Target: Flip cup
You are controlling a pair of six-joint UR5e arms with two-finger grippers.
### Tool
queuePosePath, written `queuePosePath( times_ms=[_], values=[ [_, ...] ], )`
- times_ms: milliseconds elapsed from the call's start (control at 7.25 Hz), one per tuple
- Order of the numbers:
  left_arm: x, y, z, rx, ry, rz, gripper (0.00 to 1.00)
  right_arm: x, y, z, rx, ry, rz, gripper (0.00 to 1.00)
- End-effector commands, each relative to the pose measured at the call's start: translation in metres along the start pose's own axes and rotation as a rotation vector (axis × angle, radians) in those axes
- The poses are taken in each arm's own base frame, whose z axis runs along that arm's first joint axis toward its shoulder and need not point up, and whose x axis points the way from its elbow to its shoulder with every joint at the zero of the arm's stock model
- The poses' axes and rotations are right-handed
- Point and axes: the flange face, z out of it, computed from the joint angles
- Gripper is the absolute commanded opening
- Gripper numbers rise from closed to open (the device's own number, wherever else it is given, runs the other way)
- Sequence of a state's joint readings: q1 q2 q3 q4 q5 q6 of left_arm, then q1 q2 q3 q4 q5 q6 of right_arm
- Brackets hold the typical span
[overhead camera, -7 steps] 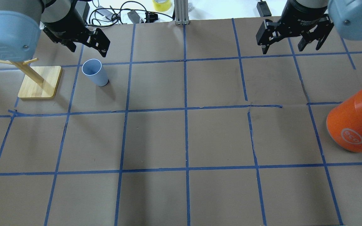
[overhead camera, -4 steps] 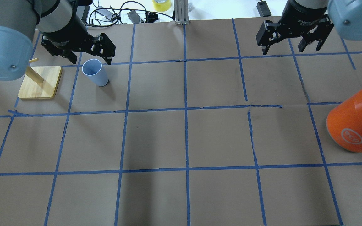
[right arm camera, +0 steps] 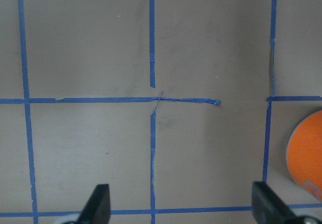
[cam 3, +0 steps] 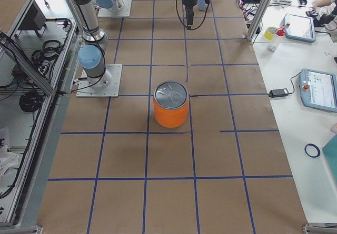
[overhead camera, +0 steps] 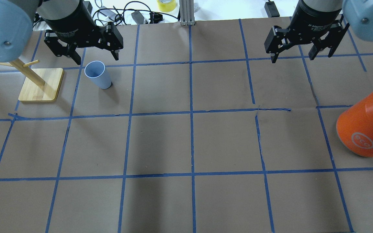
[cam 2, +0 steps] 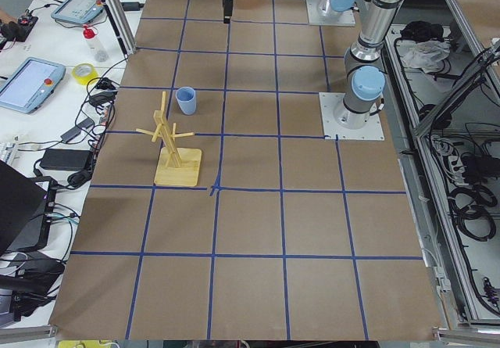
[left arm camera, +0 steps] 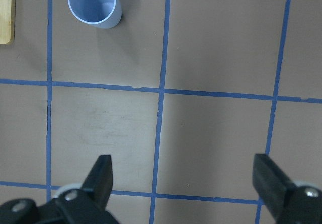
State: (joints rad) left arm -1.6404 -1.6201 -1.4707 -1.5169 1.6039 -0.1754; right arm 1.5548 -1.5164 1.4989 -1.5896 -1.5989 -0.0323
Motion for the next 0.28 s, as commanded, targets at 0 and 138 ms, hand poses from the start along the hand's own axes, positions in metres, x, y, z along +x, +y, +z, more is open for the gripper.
queuePosePath(
  times_ms=[0,138],
  values=[
    [0.0001,0.0077,0.0034,-0.013,-0.001,-0.001,1.0,-0.0053,0.0019,-0.0021,0.004,-0.049,-0.014,1.0],
    [-0.0007,0.0081,0.0033,-0.013,-0.001,-0.003,1.0,-0.0048,0.0031,-0.0049,0.013,-0.037,-0.017,1.0]
  ],
)
